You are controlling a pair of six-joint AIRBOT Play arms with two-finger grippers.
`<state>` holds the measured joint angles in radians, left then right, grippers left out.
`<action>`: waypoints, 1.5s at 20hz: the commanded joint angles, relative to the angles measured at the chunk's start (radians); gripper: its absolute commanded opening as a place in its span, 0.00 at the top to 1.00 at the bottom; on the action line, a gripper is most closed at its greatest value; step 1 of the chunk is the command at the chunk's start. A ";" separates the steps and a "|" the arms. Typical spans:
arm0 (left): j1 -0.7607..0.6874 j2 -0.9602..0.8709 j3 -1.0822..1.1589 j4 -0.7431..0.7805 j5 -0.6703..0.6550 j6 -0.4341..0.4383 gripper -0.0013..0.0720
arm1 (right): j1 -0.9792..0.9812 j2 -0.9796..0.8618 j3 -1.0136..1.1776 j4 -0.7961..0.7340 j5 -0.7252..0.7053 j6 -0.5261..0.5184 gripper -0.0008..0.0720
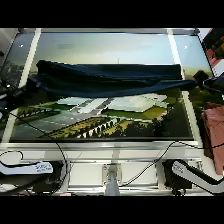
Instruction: Fold the clothes and pants, and hang the long-sleeved shirts on hangers.
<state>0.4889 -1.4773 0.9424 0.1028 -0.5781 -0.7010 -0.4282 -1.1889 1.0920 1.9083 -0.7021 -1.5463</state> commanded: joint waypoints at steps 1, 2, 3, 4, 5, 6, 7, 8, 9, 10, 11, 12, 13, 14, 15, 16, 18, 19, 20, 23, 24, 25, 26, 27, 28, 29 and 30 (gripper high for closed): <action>-0.003 0.091 0.117 -0.018 -0.046 0.002 0.88 | 0.000 0.002 0.168 -0.132 -0.111 -0.019 0.97; -0.003 0.122 0.140 -0.018 -0.048 0.002 0.88 | 0.000 0.002 0.203 -0.159 -0.148 -0.019 0.97; -0.003 0.158 0.153 -0.013 -0.054 0.002 0.88 | 0.000 0.002 0.224 -0.176 -0.190 -0.021 0.97; -0.003 0.200 0.155 0.019 -0.056 0.002 0.88 | 0.000 0.002 0.233 -0.187 -0.245 -0.036 0.97; -0.003 0.241 0.155 0.117 -0.064 -0.021 0.88 | 0.000 0.001 0.232 -0.188 -0.307 -0.072 0.97; -0.002 0.275 0.155 0.257 -0.079 -0.101 0.88 | 0.000 0.001 0.224 -0.189 -0.377 -0.106 0.97; -0.002 0.305 0.154 0.449 -0.113 -0.232 0.89 | 0.000 0.001 0.215 -0.190 -0.439 -0.129 0.97; -0.002 0.324 0.154 0.647 -0.169 -0.361 0.88 | 0.000 0.001 0.201 -0.190 -0.505 -0.150 0.97; -0.002 0.334 0.154 0.841 -0.245 -0.475 0.88 | 0.000 0.001 0.182 -0.190 -0.551 -0.165 0.97; -0.002 0.336 0.154 1.027 -0.338 -0.571 0.88 | 0.000 0.001 0.154 -0.193 -0.588 -0.185 0.97; 0.000 0.336 0.150 1.177 -0.421 -0.634 0.88 | 0.000 0.001 0.124 -0.202 -0.616 -0.197 0.97; 0.005 0.335 0.146 1.279 -0.490 -0.664 0.88 | 0.000 0.001 0.090 -0.218 -0.642 -0.199 0.97; 0.014 0.335 0.146 1.353 -0.564 -0.672 0.88 | 0.000 0.001 0.060 -0.237 -0.661 -0.199 0.96; 0.023 0.335 0.146 1.405 -0.630 -0.672 0.88 | 0.000 0.001 0.027 -0.256 -0.674 -0.199 0.96; 0.029 0.333 0.145 1.432 -0.683 -0.672 0.88 | 0.000 0.001 -0.005 -0.270 -0.679 -0.198 0.96; 0.034 0.327 0.145 1.442 -0.732 -0.671 0.88 | 0.000 0.001 -0.031 -0.272 -0.681 -0.198 0.97; 0.037 0.308 0.128 1.445 -0.786 -0.671 0.88 | 0.000 0.001 -0.090 -0.270 -0.706 -0.197 0.97; 0.037 0.297 0.115 1.457 -0.803 -0.671 0.88 | 0.000 0.001 -0.116 -0.272 -0.716 -0.197 0.97; 0.037 0.282 0.097 1.472 -0.814 -0.671 0.88 | 0.000 0.001 -0.146 -0.271 -0.719 -0.197 0.96; 0.037 0.230 0.042 1.495 -0.832 -0.672 0.88 | 0.000 0.001 -0.213 -0.270 -0.700 -0.197 0.96; 0.037 0.211 0.028 1.495 -0.834 -0.672 0.88 | 0.000 0.001 -0.227 -0.270 -0.697 -0.198 0.96; 0.037 0.194 0.021 1.495 -0.834 -0.672 0.88 | 0.000 0.001 -0.236 -0.270 -0.694 -0.198 0.96; 0.037 0.177 0.020 1.495 -0.841 -0.673 0.88 | 0.000 0.001 -0.239 -0.270 -0.694 -0.198 0.96; 0.037 0.166 0.020 1.495 -0.841 -0.673 0.88 | 0.000 0.002 -0.239 -0.270 -0.691 -0.198 0.96; 0.037 0.159 0.020 1.495 -0.840 -0.673 0.88 | 0.000 0.002 -0.239 -0.270 -0.682 -0.198 0.96; 0.037 0.156 0.020 1.495 -0.840 -0.673 0.88 | 0.000 0.002 -0.239 -0.265 -0.672 -0.198 0.96; 0.037 0.154 0.020 1.495 -0.840 -0.673 0.81 | 0.000 0.002 -0.239 -0.259 -0.661 -0.198 0.88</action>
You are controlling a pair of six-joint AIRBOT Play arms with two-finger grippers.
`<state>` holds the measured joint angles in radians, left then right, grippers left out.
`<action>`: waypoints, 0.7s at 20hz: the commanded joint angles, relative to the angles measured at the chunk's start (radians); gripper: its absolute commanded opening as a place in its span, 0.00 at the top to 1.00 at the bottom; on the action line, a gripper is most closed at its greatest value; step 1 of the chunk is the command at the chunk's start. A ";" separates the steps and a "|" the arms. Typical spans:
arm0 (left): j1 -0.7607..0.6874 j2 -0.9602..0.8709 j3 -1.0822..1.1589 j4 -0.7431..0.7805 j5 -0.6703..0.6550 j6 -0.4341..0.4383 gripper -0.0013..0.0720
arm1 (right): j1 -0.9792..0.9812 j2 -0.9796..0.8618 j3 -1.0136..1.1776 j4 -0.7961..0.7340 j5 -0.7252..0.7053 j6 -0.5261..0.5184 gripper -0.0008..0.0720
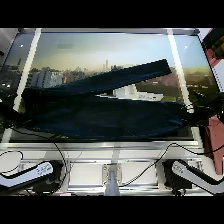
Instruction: Fold the clothes and pants, and hang the long-sleeved shirts on hangers.
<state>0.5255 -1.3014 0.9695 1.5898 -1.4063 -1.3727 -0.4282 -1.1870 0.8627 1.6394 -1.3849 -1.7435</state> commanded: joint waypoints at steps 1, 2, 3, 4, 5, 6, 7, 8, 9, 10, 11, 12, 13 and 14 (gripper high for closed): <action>0.000 -0.021 -0.007 0.008 -0.012 -0.001 0.54 | 0.000 0.000 -0.010 0.017 0.035 0.000 0.63; 0.000 -0.021 -0.007 0.008 -0.011 -0.001 0.17 | 0.000 0.000 -0.010 0.028 0.043 0.000 0.39; 0.000 -0.021 -0.007 0.008 -0.007 -0.001 0.08 | 0.000 0.000 -0.009 0.044 0.050 -0.001 0.34; 0.000 -0.021 -0.007 0.008 -0.001 -0.001 0.08 | 0.000 0.000 -0.007 0.068 0.061 -0.001 0.34; 0.000 -0.021 -0.007 0.008 0.000 -0.001 0.09 | 0.000 0.000 -0.002 0.087 0.071 -0.003 0.34; 0.000 -0.021 -0.005 0.008 -0.001 -0.001 0.10 | 0.000 0.000 0.008 0.095 0.085 -0.003 0.34; 0.000 -0.021 0.002 0.008 -0.001 -0.001 0.10 | 0.000 0.000 0.024 0.095 0.101 -0.002 0.34; 0.000 -0.021 0.017 0.008 -0.001 -0.001 0.10 | 0.000 0.000 0.045 0.095 0.116 -0.002 0.34; 0.000 -0.021 0.040 0.008 -0.001 -0.001 0.10 | 0.000 0.000 0.072 0.096 0.132 -0.002 0.34; 0.000 -0.021 0.075 0.008 -0.001 -0.001 0.10 | 0.000 0.000 0.100 0.096 0.148 -0.002 0.34; 0.000 -0.021 0.116 0.008 -0.001 -0.001 0.10 | 0.000 0.000 0.128 0.098 0.173 -0.002 0.34; -0.002 -0.021 0.163 0.003 -0.001 -0.001 0.10 | 0.000 0.000 0.151 0.109 0.204 -0.002 0.34; -0.006 -0.021 0.204 0.003 0.004 0.001 0.10 | 0.000 0.000 0.168 0.118 0.239 -0.002 0.34; -0.015 -0.021 0.238 0.003 0.032 0.030 0.10 | 0.000 0.000 0.175 0.120 0.278 -0.002 0.34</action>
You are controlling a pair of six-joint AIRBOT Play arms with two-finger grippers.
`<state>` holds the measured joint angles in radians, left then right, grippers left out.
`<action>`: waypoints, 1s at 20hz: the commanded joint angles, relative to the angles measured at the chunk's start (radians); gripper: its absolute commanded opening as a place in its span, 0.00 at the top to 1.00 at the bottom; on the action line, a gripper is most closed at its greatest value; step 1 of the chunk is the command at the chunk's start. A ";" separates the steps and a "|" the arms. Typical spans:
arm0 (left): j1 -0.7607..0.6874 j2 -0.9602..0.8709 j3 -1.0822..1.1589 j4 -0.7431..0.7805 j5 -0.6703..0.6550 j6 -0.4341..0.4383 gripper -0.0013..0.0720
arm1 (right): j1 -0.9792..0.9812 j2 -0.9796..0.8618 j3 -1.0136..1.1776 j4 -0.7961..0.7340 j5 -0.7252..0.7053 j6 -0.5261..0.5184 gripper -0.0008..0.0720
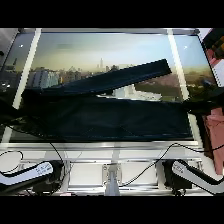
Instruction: Fold the clothes and pants, and hang the long-sleeved shirts on hangers.
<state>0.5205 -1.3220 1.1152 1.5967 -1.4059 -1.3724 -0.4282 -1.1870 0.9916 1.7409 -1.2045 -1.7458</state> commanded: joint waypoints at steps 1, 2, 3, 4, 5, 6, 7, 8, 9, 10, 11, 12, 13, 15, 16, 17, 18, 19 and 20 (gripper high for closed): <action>-0.025 0.000 0.107 -0.005 0.069 0.113 0.10 | 0.000 -0.001 0.046 0.018 0.143 0.000 0.34; -0.043 -0.001 0.108 -0.011 0.101 0.212 0.10 | 0.000 -0.007 0.046 0.017 0.173 0.000 0.34; -0.066 -0.007 0.108 -0.010 0.116 0.277 0.10 | 0.000 -0.017 0.046 0.018 0.196 0.000 0.34; -0.083 -0.017 0.108 -0.011 0.143 0.275 0.17 | 0.000 -0.031 0.046 0.017 0.211 0.000 0.34; -0.087 -0.029 0.108 -0.011 0.173 0.272 0.23 | 0.000 -0.047 0.046 0.017 0.220 0.000 0.34; -0.086 -0.038 0.109 -0.010 0.205 0.251 0.23 | 0.000 -0.066 0.046 0.016 0.222 0.000 0.34; -0.071 -0.047 0.112 -0.012 0.242 0.211 0.23 | 0.000 -0.085 0.046 0.016 0.222 0.000 0.34; -0.054 -0.058 0.121 -0.022 0.263 0.174 0.23 | 0.000 -0.106 0.046 0.016 0.219 0.000 0.34; -0.028 -0.077 0.139 -0.062 0.264 0.168 0.23 | 0.000 -0.122 0.046 0.018 0.217 0.001 0.34; 0.000 -0.099 0.159 -0.107 0.257 0.168 0.23 | 0.000 -0.133 0.046 0.021 0.217 0.002 0.34; 0.037 -0.128 0.183 -0.170 0.241 0.168 0.23 | 0.000 -0.139 0.046 0.030 0.216 0.006 0.34; 0.077 -0.159 0.209 -0.239 0.219 0.169 0.23 | 0.000 -0.140 0.046 0.039 0.216 0.006 0.34; 0.125 -0.200 0.238 -0.320 0.184 0.182 0.23 | 0.000 -0.139 0.046 0.044 0.216 0.006 0.34; 0.221 -0.285 0.289 -0.489 0.087 0.255 0.23 | 0.000 -0.139 0.046 0.043 0.200 0.006 0.34; 0.260 -0.318 0.301 -0.551 0.061 0.332 0.20 | 0.000 -0.138 0.046 0.043 0.185 0.006 0.34; 0.288 -0.342 0.301 -0.592 0.050 0.413 0.14 | 0.000 -0.138 0.046 0.044 0.169 0.009 0.34; 0.306 -0.359 0.301 -0.605 0.050 0.472 0.13 | 0.000 -0.138 0.046 0.045 0.151 0.016 0.34; 0.312 -0.373 0.301 -0.603 0.052 0.541 0.09 | 0.000 -0.138 0.046 0.045 0.137 0.044 0.34; 0.312 -0.386 0.301 -0.604 0.052 0.611 0.07 | 0.000 -0.138 0.046 0.047 0.130 0.079 0.34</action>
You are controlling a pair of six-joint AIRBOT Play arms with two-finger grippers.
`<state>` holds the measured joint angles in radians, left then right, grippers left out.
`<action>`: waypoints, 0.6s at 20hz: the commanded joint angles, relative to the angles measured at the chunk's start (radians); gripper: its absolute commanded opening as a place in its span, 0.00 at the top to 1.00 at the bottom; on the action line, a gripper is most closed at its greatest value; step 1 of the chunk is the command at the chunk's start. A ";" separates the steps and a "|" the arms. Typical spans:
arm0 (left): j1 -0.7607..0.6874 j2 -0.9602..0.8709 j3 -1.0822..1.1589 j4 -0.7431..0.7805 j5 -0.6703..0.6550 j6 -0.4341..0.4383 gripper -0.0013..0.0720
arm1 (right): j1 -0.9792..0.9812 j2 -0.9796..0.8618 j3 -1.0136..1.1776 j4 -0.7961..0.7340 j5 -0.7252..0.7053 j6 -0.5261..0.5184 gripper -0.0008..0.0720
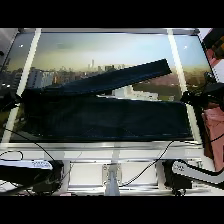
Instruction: Fold the clothes and pants, and hang the long-sleeved shirts on hangers.
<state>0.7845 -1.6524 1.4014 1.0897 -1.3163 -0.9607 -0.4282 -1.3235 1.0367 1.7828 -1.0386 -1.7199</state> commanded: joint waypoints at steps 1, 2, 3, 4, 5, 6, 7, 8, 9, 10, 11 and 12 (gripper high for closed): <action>0.043 -0.067 0.015 -0.105 -0.036 0.260 0.07 | 0.000 -0.002 0.001 0.010 -0.036 0.087 0.34; 0.037 -0.077 0.015 -0.122 -0.034 0.292 0.05 | 0.000 -0.002 0.001 0.020 -0.034 0.118 0.34; 0.031 -0.090 0.015 -0.146 -0.034 0.308 0.05 | 0.000 -0.002 0.001 0.029 -0.034 0.143 0.34; 0.024 -0.101 0.016 -0.161 -0.034 0.314 0.05 | 0.000 -0.002 0.001 0.039 -0.035 0.164 0.34; 0.019 -0.114 0.016 -0.160 -0.035 0.315 0.05 | 0.000 -0.002 0.001 0.050 -0.035 0.175 0.34; 0.018 -0.127 0.016 -0.160 -0.038 0.315 0.05 | 0.000 -0.002 0.001 0.058 -0.036 0.190 0.34; 0.017 -0.142 0.016 -0.166 -0.052 0.315 0.05 | 0.000 -0.002 0.001 0.066 -0.038 0.194 0.34; 0.017 -0.156 0.016 -0.181 -0.077 0.315 0.05 | 0.000 -0.002 0.001 0.076 -0.043 0.194 0.34; 0.017 -0.172 0.016 -0.202 -0.111 0.315 0.05 | 0.000 -0.002 0.001 0.080 -0.049 0.194 0.34; 0.017 -0.187 0.016 -0.216 -0.141 0.315 0.05 | 0.000 -0.002 0.001 0.080 -0.055 0.194 0.34; 0.015 -0.202 0.016 -0.225 -0.172 0.315 0.05 | 0.000 -0.002 0.001 0.080 -0.055 0.194 0.34; 0.014 -0.215 0.016 -0.227 -0.200 0.315 0.05 | 0.000 -0.002 0.001 0.080 -0.055 0.194 0.34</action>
<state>0.8009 -1.8278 1.4166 0.9001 -1.4273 -0.6579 -0.4282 -1.3247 1.0367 1.8511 -1.0855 -1.5391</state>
